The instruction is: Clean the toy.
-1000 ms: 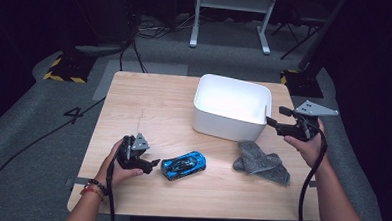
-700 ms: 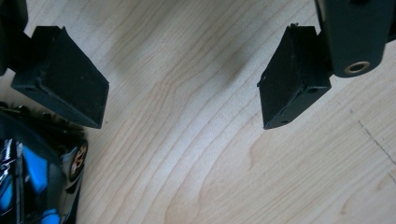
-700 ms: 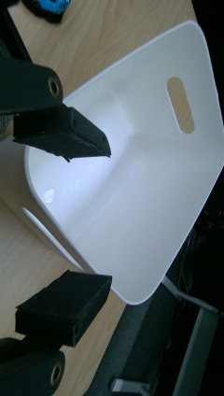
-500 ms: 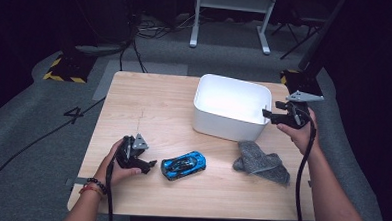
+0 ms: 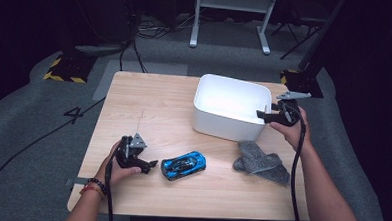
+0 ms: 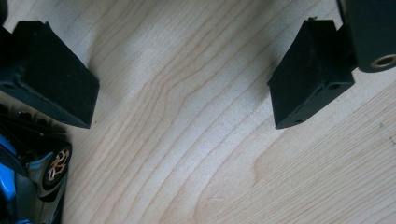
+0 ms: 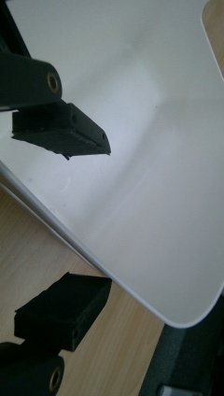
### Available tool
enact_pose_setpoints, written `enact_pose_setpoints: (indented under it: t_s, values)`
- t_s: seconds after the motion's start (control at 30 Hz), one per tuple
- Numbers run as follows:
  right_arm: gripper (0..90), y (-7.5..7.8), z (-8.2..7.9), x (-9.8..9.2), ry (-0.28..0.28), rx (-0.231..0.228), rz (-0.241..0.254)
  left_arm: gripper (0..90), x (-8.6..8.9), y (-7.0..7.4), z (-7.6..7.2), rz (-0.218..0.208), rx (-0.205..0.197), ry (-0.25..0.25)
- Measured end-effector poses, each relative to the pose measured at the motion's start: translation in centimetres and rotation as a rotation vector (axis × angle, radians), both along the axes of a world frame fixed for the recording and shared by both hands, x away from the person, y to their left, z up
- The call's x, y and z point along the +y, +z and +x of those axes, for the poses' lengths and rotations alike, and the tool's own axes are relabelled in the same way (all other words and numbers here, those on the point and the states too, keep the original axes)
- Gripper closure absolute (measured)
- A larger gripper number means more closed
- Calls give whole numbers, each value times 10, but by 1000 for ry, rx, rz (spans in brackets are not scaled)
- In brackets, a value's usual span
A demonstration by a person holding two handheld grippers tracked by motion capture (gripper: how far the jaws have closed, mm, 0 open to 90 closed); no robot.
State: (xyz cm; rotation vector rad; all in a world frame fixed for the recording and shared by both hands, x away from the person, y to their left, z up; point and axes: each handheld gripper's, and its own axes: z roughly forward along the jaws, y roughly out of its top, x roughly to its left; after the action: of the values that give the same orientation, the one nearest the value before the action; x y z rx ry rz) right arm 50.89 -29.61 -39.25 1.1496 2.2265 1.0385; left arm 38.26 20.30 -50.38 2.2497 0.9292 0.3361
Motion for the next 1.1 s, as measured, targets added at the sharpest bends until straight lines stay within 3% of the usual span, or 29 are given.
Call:
enact_pose_setpoints:
  t_s: [0.2, 0.33, 0.47, 0.77, 1.1]
  values:
    - [287, -5, 2, -1, 1, 21, 49, 51, -2, -1, 0, -6, -2, 6]
    - [314, -4, 1, 2, 14, 22, 14, 50, -2, -1, 0, -4, -1, 5]
    - [312, -3, -3, 5, 40, 51, 13, 50, -2, -1, 0, -4, -1, 5]
    - [327, -2, -17, 18, 109, 70, 1, 50, -2, -1, 0, -4, -1, 5]
    - [324, -2, -33, 27, 106, 55, 7, 50, -2, -1, 0, -4, -1, 5]
